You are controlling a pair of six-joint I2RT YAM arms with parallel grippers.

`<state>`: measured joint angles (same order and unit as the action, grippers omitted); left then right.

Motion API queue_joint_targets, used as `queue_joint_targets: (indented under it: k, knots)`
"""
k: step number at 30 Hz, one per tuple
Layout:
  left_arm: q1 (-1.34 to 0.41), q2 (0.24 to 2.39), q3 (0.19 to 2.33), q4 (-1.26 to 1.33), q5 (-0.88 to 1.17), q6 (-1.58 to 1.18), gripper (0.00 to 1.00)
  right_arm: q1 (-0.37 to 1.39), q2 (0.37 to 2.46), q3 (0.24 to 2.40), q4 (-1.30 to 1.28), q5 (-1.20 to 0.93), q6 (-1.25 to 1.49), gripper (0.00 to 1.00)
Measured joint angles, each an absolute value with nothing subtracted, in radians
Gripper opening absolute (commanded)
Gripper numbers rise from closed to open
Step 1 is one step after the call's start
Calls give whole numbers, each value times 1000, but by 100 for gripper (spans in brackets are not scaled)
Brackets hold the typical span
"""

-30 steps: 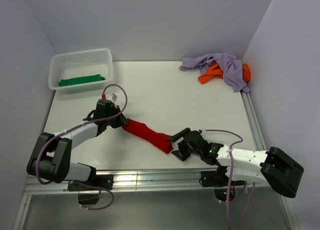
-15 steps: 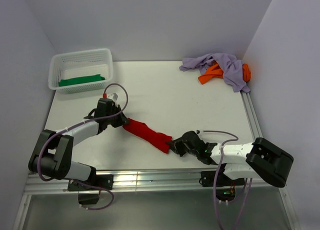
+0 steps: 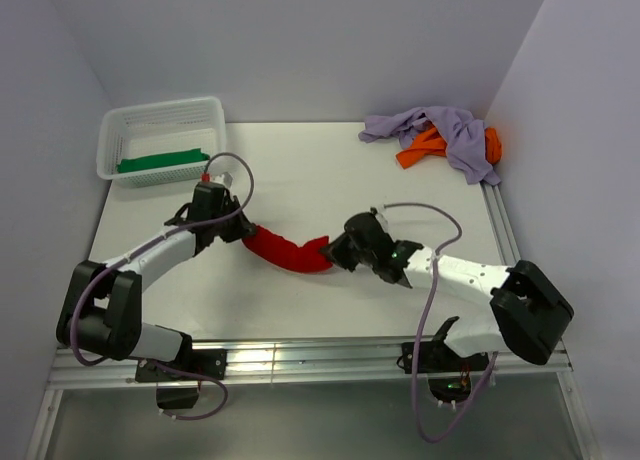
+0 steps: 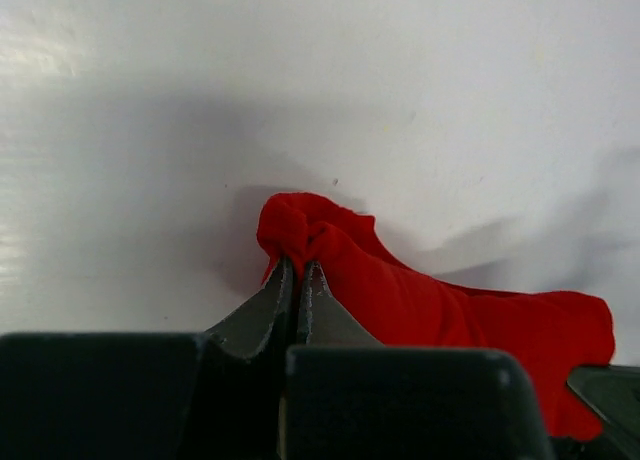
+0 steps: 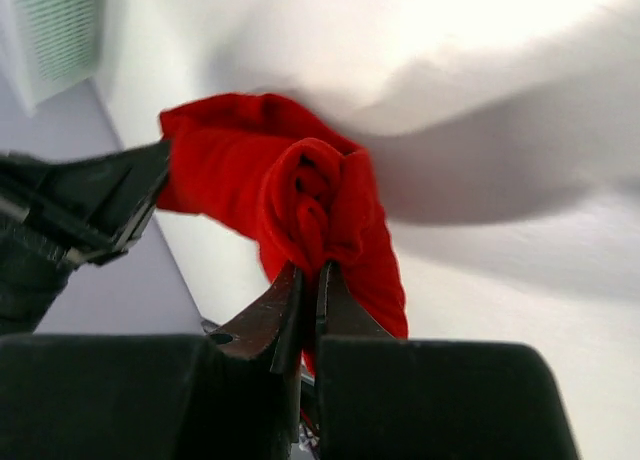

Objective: Roll the t-shirts
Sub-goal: Place the rolled tshirt into the container

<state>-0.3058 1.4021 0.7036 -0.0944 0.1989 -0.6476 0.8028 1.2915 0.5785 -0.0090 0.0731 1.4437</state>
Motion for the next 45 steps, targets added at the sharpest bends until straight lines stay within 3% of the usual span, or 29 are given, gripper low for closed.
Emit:
queue_joint_targets:
  k: [7,16,32,39,45]
  knots:
    - [-274,1398,968,-212,120,-647,0,761,1452,945,-123,14,1182,0]
    - [-23,1483,1248,-250,119,-643,0,683,1795,1418,-133,-123,1007,0]
    - [154,2157,1870,-199,224,-629,0,643,2295,2074,-50,-271,1024,0]
    - [130,2336,1942,-208,323,-657,0,630,2320,2068,-39,-294,1023,0]
    - [35,2225,1746,-132,305,-659,0,590,2151,1782,1,-318,1005,0]
